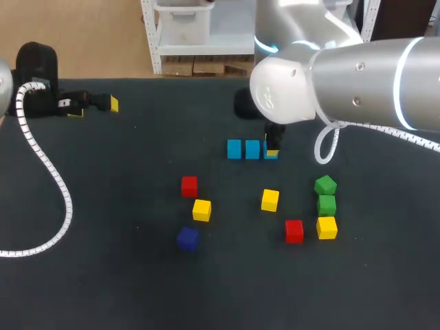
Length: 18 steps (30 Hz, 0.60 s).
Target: Place the blue cubes, place green cubes on the blue cubes, place the yellow cubes on the green cubes, then place the red cubes on the yellow cubes, and place purple cube on the red cubes.
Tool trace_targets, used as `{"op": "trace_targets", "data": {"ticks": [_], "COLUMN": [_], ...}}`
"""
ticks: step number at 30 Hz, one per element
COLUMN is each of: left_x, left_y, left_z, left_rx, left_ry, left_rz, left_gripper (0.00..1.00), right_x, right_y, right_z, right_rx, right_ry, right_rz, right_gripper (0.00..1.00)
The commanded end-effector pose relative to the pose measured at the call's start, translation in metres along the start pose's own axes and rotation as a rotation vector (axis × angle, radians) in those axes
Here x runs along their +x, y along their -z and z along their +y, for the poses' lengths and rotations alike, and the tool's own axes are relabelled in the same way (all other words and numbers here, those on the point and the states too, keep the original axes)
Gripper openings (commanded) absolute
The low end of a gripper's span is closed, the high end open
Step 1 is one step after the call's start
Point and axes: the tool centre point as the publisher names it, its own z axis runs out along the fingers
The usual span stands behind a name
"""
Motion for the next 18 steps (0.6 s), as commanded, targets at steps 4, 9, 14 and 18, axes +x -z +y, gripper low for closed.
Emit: {"op": "trace_targets", "data": {"ticks": [4,9,14,18], "left_x": [0.001,0.001,0.001,0.001], "left_y": [0.0,0.0,0.0,0.0], "left_z": [0.002,0.002,0.002,0.002], "left_rx": [0.011,0.011,0.011,0.011], "left_ry": [-0.002,-0.002,-0.002,-0.002], "left_rz": [-0.006,-0.006,-0.006,-0.006], "left_gripper": [1.0,1.0,1.0,1.0], "right_x": [0.001,0.002,0.009,0.024], "right_y": [-0.002,-0.001,0.015,0.036], "right_z": [0.002,0.002,-0.001,-0.009], "right_rx": [0.009,0.003,-0.027,-0.032], "right_ry": [-0.009,-0.022,-0.044,-0.108], "right_rz": [-0.005,-0.008,-0.019,-0.052], "right_gripper": [1.0,1.0,1.0,1.0]}}
